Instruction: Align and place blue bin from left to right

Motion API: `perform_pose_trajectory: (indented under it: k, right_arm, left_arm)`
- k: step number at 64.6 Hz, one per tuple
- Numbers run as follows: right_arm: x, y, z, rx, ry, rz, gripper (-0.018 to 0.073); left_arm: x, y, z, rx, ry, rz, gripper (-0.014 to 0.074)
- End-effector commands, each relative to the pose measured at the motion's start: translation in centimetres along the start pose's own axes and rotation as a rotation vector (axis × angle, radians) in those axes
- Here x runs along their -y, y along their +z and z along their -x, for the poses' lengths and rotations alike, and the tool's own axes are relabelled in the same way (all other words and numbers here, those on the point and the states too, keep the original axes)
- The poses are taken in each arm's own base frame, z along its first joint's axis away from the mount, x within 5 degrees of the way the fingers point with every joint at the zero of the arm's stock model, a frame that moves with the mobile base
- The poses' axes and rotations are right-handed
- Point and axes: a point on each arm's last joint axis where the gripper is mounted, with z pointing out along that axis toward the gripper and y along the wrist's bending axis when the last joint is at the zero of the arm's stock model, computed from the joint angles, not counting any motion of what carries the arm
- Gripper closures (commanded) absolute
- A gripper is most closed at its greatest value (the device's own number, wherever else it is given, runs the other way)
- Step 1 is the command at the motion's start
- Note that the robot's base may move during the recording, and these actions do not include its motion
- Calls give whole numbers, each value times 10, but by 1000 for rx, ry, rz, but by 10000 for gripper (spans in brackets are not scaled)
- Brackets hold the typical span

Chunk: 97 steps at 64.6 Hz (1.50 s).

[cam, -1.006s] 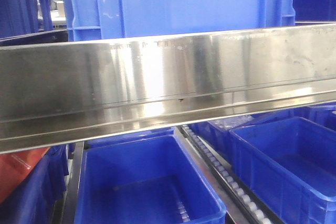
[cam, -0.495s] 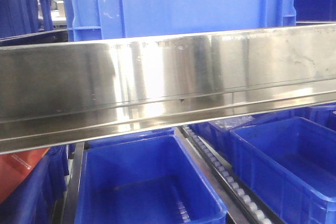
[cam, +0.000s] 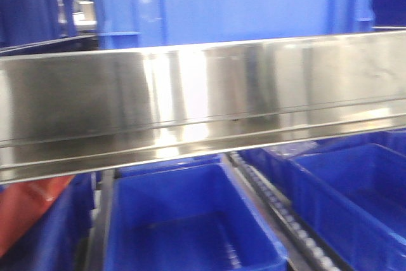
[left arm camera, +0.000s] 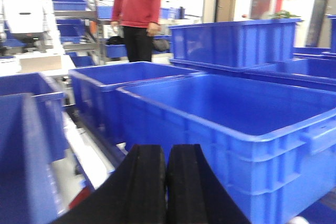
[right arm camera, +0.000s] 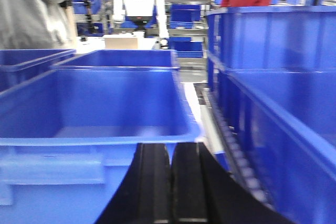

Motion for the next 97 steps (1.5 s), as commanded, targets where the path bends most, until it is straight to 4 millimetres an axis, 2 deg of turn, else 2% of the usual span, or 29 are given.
perform_pose_trajectory:
  k: [1,87,97]
  right_arm:
    - [0,-2,4,34,-13,-4,648]
    - [0,-2,4,34,-13,-4,648]
    - [0,-2,4,34,-13,-4,648]
  left_arm:
    - [0,-1,1,19,2,-8,595]
    - [0,-1,1,19,2,-8,595]
    - [-2,-12,-5,35,-45,46,595]
